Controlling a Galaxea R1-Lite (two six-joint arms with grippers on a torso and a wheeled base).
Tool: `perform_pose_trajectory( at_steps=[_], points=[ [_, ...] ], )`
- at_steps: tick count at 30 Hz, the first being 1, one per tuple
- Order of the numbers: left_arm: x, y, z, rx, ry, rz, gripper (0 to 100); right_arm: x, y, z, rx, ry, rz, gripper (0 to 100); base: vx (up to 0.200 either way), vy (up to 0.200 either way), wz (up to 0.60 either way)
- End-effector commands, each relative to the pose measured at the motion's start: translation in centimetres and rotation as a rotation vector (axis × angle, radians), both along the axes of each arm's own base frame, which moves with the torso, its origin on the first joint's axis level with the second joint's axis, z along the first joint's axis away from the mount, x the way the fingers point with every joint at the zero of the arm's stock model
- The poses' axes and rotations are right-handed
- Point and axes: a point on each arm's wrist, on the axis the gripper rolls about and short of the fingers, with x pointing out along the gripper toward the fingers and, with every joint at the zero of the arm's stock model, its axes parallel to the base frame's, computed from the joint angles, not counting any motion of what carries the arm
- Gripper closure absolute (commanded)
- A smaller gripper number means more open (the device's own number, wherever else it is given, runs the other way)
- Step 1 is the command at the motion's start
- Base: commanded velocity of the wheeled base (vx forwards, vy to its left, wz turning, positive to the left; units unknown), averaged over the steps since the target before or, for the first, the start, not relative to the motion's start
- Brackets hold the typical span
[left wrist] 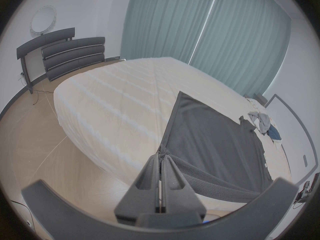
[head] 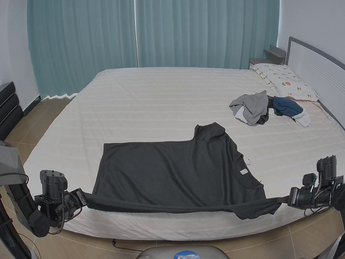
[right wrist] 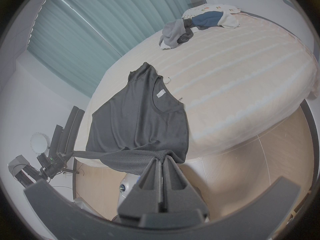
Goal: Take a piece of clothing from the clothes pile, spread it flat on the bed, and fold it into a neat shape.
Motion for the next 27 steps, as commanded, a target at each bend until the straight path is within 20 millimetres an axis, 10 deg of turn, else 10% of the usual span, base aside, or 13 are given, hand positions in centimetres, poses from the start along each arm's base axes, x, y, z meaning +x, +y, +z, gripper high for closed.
perform_pose_trajectory(
  at_steps=[1,27],
  points=[
    [-0.2,0.2,1.2,0.003,-0.052,0.003,100,0.9,0.0,0.0,0.001,-0.006,0.001,100,0.0,0.0,0.0],
    [-1.2,-0.3,2.6,0.056,0.003,-0.074,100,1.3,0.9,-0.4,-0.007,-0.032,0.039,100,0.0,0.0,0.0]
  ],
)
